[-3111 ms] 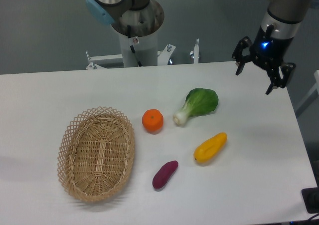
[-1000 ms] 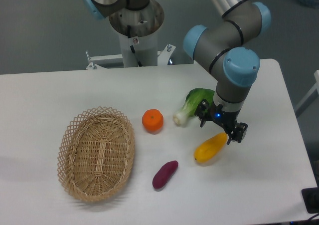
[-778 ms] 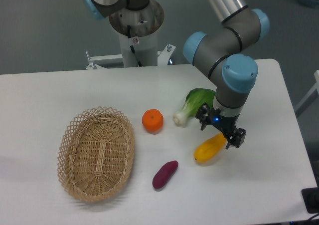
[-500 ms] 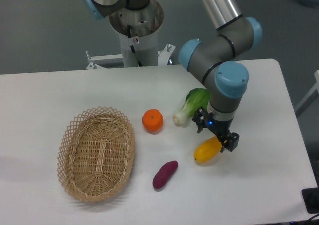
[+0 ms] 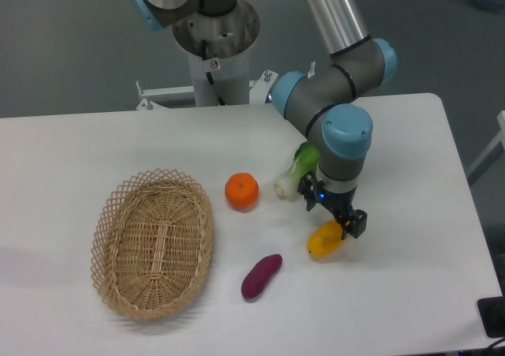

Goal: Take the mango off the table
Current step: 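Lower the gripper around the yellow mango, then close the gripper fingers on the yellow mango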

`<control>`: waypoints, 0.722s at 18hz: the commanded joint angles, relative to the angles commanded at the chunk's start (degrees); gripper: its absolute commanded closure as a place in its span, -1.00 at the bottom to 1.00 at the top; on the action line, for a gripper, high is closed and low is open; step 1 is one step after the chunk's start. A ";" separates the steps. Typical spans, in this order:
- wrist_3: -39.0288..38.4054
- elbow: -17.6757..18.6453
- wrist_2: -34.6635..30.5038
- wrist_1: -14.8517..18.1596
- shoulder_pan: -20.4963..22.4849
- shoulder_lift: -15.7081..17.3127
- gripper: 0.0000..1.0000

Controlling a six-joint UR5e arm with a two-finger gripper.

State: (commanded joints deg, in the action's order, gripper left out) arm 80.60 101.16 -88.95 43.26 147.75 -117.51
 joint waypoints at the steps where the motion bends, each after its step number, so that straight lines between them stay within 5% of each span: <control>1: -0.79 0.00 0.00 -1.32 -0.18 -0.52 -1.00; 13: -1.85 0.09 -0.18 -1.95 -0.79 -1.50 -0.89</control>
State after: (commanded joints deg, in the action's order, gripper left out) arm 78.75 101.25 -89.12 41.31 146.96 -119.00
